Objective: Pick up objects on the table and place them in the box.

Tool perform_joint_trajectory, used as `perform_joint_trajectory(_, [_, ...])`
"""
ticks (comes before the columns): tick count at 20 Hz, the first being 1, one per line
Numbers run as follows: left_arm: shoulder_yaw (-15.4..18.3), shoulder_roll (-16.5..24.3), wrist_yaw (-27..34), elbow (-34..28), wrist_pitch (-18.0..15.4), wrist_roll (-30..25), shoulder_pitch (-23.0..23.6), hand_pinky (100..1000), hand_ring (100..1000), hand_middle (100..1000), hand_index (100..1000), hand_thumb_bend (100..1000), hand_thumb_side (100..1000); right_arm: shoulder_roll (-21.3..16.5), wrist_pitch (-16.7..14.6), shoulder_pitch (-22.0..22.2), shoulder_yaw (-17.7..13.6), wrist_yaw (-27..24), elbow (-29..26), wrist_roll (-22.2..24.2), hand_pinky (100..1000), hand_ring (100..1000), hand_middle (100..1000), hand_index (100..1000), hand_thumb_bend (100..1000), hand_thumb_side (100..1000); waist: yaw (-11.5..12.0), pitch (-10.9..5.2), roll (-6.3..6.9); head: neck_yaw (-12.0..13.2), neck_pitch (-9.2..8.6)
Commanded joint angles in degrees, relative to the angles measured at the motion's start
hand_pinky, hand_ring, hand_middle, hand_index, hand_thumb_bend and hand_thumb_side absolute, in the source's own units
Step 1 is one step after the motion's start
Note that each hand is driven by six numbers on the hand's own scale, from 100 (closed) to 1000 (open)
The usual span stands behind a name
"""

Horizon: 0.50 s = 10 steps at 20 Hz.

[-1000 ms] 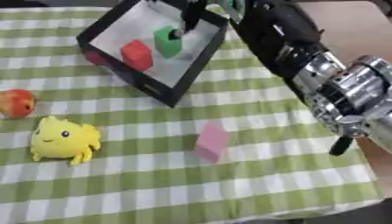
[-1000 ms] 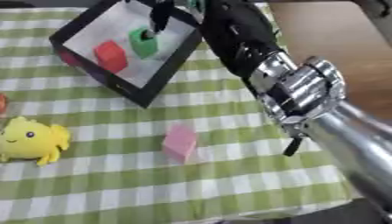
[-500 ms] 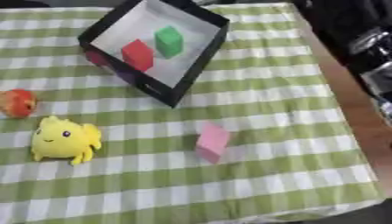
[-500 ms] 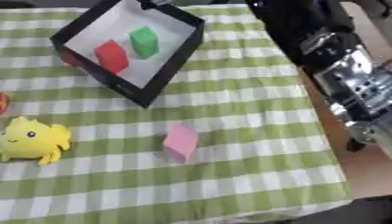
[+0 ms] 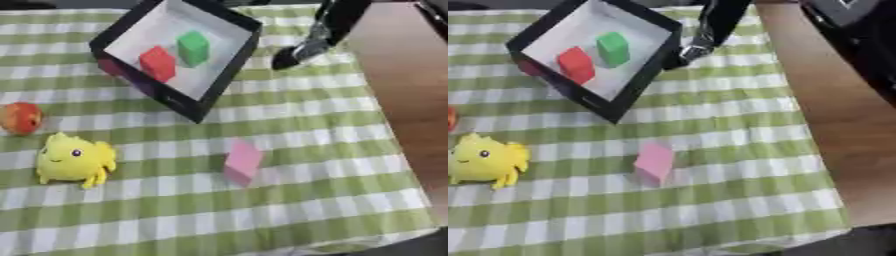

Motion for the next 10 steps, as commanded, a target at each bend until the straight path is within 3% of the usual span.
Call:
perform_joint_trajectory(1, [0.5, 1.7, -0.4, -0.9, 0.0, 0.1, -0.1, 912, 638, 745, 839, 257, 710, -4.3, -1.7, 1.0, -0.9, -1.2, -3.9, 0.4, 884, 837, 777, 872, 509, 187, -0.2, -1.91, 0.47, -0.1, -0.16])
perform_joint_trajectory(3, [0.5, 1.8, -0.4, -0.9, 0.0, 0.1, -0.1, 911, 638, 745, 839, 257, 710, -5.1, -3.2, 2.1, -0.1, -0.7, -4.2, 1.5, 880, 829, 776, 871, 553, 177, -0.3, -1.90, 0.45, -0.1, -0.16])
perform_joint_trajectory(4, [0.5, 1.8, -0.4, -0.9, 0.0, 0.1, -0.1, 911, 638, 745, 839, 257, 710, -5.3, -3.8, 2.6, 0.3, -0.4, -4.2, 2.1, 879, 826, 775, 870, 521, 190, -0.3, -1.89, 0.45, -0.1, -0.16])
perform_joint_trajectory(5, [0.4, 1.8, -0.4, -0.9, 0.0, 0.1, -0.1, 911, 638, 745, 839, 259, 709, -5.4, -4.1, 3.0, 0.8, -0.2, -4.2, 2.6, 877, 818, 770, 868, 561, 169, -0.3, -1.87, 0.44, -0.1, -0.16])
perform_joint_trajectory(6, [0.4, 1.8, -0.4, -0.9, 0.0, 0.0, -0.1, 911, 638, 745, 839, 259, 710, -5.5, -4.2, 3.4, 1.3, 0.0, -4.2, 3.2, 876, 816, 770, 868, 525, 190, -0.3, -1.85, 0.42, -0.1, -0.16])
perform_joint_trajectory(10, [0.2, 1.7, -0.4, -0.9, 0.1, -0.1, -0.1, 911, 637, 745, 839, 260, 710, -3.9, -4.0, 2.8, 3.9, 1.5, -4.2, 5.2, 869, 810, 768, 864, 523, 187, -0.2, -1.86, 0.42, -0.3, -0.16])
